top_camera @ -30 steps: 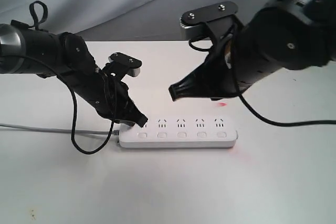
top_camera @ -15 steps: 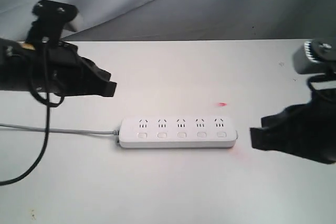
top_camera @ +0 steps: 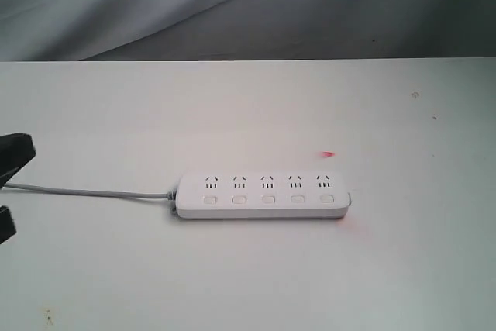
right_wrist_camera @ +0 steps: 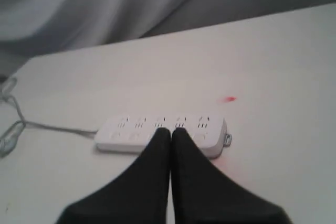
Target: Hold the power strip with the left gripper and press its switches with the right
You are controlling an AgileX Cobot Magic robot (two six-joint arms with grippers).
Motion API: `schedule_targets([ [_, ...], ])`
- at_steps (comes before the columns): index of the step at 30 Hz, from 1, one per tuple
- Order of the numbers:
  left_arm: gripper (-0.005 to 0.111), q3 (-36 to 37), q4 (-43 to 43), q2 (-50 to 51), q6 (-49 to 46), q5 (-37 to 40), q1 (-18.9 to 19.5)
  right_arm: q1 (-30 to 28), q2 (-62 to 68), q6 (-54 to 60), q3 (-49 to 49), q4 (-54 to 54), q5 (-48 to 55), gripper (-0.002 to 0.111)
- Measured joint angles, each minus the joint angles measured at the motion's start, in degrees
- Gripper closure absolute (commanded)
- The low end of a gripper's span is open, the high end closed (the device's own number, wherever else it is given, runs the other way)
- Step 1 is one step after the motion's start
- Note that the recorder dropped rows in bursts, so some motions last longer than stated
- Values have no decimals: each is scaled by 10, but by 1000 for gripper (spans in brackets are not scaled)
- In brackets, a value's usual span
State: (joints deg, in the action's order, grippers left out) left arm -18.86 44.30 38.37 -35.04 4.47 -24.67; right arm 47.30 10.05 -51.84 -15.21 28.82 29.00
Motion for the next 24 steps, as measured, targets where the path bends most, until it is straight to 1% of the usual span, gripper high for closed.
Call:
schedule_targets([
  [3,107,48,0,-74,0,-28,0,0,-68,-101,22,105,17,108],
  [5,107,73,0,-111,0,-45,0,0,-95,-139,50,170,5,108],
  [8,107,111,5,-155,1,-78,0,0,-98,-161,101,229,-26,108],
  [11,107,135,5,-181,1,-88,0,0,-99,-191,137,285,-39,108],
  [12,107,147,5,-191,1,-91,0,0,-99,-215,147,319,-45,108],
  [17,107,184,6,-200,1,-97,0,0,-99,-244,149,356,-54,108],
  [20,107,186,6,-200,1,-102,0,0,-99,-246,150,370,-54,108],
  [23,107,186,6,-200,1,-111,0,0,-99,-246,150,357,-54,108],
  [24,107,186,6,-200,1,-112,0,0,-99,-248,150,331,-54,108],
])
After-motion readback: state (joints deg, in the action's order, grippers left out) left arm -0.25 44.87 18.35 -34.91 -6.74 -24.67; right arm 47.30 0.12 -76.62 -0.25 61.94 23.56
